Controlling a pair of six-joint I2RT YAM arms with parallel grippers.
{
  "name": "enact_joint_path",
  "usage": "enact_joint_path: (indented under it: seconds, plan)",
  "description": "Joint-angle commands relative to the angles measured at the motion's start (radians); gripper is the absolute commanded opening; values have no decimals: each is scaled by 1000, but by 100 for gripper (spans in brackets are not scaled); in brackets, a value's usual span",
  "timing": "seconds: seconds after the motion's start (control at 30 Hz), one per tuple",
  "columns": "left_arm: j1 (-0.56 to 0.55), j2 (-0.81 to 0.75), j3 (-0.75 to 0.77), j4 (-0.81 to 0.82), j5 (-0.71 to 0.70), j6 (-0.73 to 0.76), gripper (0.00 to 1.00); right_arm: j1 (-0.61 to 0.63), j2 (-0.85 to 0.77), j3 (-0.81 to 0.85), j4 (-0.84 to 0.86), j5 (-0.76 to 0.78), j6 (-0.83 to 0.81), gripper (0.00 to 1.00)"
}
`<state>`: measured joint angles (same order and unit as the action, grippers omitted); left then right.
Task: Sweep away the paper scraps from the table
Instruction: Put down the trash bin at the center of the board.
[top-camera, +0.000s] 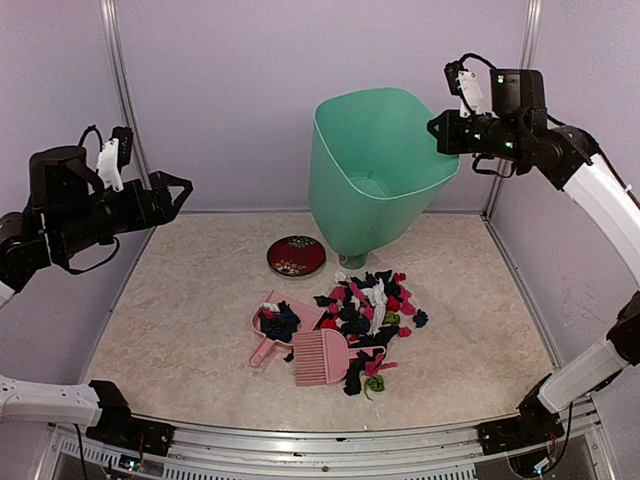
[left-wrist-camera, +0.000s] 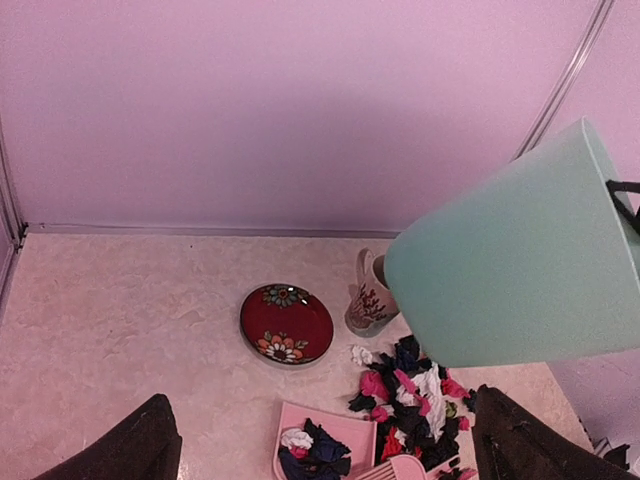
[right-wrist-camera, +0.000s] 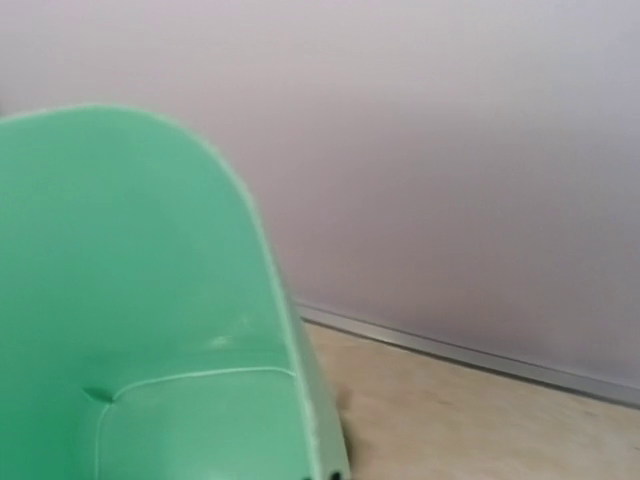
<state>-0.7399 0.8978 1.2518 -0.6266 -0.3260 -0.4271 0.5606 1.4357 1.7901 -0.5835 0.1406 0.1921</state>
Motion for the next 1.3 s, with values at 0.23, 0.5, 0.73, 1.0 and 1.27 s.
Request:
enact_joint_path:
  seconds: [0.23,0.5,0.73,1.0,1.27]
  plan:
    - [7,5,235,-152,8,-28,99,247,232,164,199,88,26,0]
    - [6,76,277,-272,-8,-60,99,318,486,405,176,103,71,0]
    - [7,103,256,-351,-101,-103,99,331,637,522,207,74,175,0]
    - [6,94,231,-400,-151,-130,99,350,783,594,282,16,211,0]
    - [7,78,192,-441,-184,-152,99,363,880,647,343,-14,199,0]
